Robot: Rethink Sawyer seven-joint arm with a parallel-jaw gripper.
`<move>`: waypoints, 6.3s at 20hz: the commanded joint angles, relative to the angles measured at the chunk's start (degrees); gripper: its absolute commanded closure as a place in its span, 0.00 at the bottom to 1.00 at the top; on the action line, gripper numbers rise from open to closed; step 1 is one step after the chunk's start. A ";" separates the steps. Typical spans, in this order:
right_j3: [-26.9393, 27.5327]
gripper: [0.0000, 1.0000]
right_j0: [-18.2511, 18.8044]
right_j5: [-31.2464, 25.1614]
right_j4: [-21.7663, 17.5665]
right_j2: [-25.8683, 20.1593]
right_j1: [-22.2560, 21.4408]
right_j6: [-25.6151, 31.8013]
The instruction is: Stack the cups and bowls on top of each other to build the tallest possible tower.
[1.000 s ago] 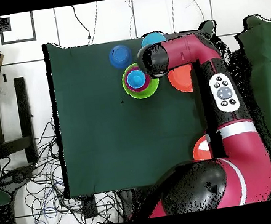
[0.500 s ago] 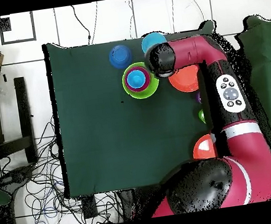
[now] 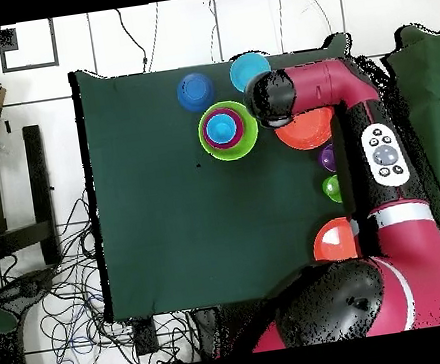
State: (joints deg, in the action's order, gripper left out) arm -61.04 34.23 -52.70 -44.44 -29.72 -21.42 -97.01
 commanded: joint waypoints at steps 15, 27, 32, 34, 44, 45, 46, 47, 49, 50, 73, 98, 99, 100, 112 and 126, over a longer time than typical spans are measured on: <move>-7.93 0.00 -6.63 7.43 -2.86 8.54 -0.12 -0.81; -7.96 0.00 -4.18 7.13 -0.50 8.66 -0.39 4.43; -7.11 0.00 -3.88 6.53 -0.28 8.28 0.42 5.01; -7.05 0.00 -3.89 7.40 -0.57 8.44 1.38 4.09; -5.62 0.00 -5.12 10.02 -0.97 9.28 4.57 0.55; -5.66 0.00 -5.13 10.47 -1.03 9.21 4.58 0.57; -5.57 0.00 -5.12 10.19 -0.88 9.13 4.66 0.81; -5.39 0.00 -5.18 10.18 -0.92 9.12 4.71 0.90; -5.19 0.00 -5.28 9.92 -0.90 9.15 4.73 0.98; -5.10 1.00 -5.33 9.78 -0.89 9.16 4.74 1.02; -9.33 1.00 -3.44 1.80 6.31 7.37 -0.41 2.54; -23.52 1.00 -10.73 -9.58 19.59 13.70 -20.85 -6.03; -23.67 1.00 -12.29 -11.71 19.90 15.01 -22.89 -7.16; -23.36 1.00 -13.91 -14.21 20.15 16.33 -24.36 -8.29; -21.15 1.00 -24.97 -22.04 22.14 23.88 -27.79 -16.93; -19.74 1.00 -30.16 -10.54 19.38 27.71 -20.87 -26.03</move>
State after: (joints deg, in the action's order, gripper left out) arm -79.24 5.10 -68.55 -22.89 -3.08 -45.80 -112.59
